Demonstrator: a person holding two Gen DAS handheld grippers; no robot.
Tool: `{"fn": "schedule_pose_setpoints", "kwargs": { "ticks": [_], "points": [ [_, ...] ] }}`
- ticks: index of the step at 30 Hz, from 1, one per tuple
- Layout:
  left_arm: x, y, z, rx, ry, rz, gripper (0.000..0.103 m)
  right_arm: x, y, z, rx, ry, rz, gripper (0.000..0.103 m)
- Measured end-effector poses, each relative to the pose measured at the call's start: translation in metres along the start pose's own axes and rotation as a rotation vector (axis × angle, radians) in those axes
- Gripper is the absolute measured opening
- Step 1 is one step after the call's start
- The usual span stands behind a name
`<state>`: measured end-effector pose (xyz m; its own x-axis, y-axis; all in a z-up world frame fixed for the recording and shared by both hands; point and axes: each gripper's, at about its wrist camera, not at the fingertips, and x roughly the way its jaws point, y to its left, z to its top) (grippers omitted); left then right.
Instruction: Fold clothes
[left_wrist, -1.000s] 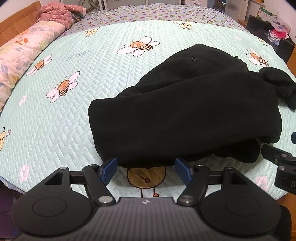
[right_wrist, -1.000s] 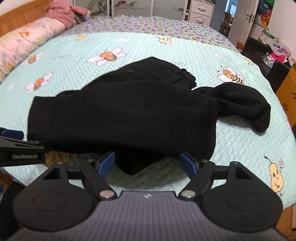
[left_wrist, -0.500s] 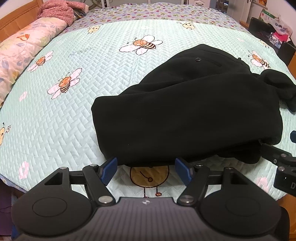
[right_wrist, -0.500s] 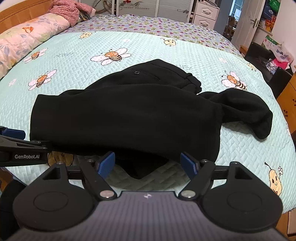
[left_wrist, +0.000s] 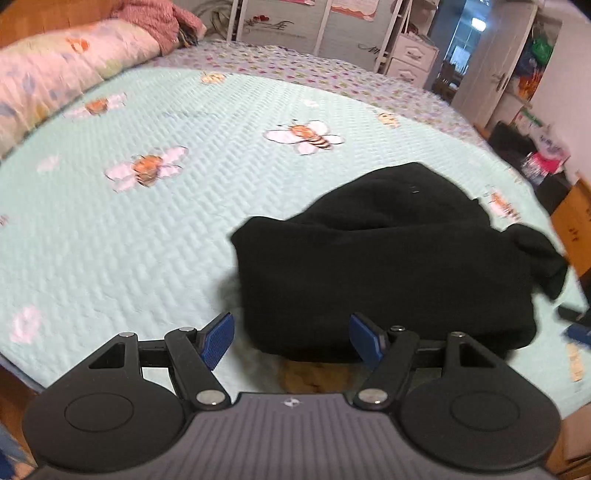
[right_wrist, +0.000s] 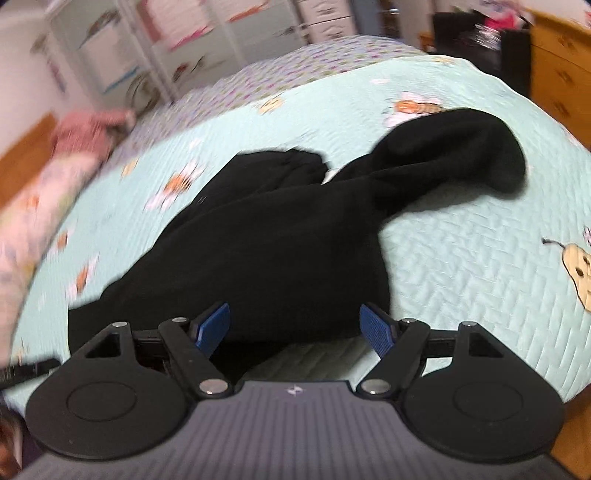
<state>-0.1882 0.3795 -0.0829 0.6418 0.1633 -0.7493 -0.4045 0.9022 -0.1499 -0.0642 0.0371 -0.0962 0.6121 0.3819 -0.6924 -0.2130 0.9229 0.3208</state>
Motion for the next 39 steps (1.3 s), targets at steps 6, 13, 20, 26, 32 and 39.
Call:
{"fn": "schedule_pose_setpoints", "kwargs": {
  "ticks": [6, 13, 20, 26, 32, 39],
  "points": [
    [0.019, 0.011, 0.007, -0.011, 0.029, -0.007, 0.072, 0.03, -0.003, 0.012, -0.038, -0.046, -0.017, 0.079],
    [0.035, 0.027, 0.019, -0.052, 0.06, -0.082, 0.072, 0.095, -0.056, 0.038, 0.205, -0.018, -0.128, 0.079],
    [0.054, 0.032, 0.046, -0.008, 0.073, -0.159, 0.072, 0.145, -0.078, 0.041, 0.324, 0.082, 0.037, 0.078],
    [0.073, 0.021, 0.08, 0.02, 0.151, -0.149, 0.072, 0.132, -0.072, 0.042, 0.303, 0.116, 0.066, 0.028],
    [0.054, 0.018, 0.097, 0.036, 0.085, -0.123, 0.072, 0.088, -0.031, 0.043, 0.11, 0.165, 0.203, 0.013],
    [0.046, 0.005, 0.061, 0.023, 0.055, -0.135, 0.072, 0.062, 0.015, -0.018, -0.035, 0.131, 0.394, 0.013]
  ]
}}
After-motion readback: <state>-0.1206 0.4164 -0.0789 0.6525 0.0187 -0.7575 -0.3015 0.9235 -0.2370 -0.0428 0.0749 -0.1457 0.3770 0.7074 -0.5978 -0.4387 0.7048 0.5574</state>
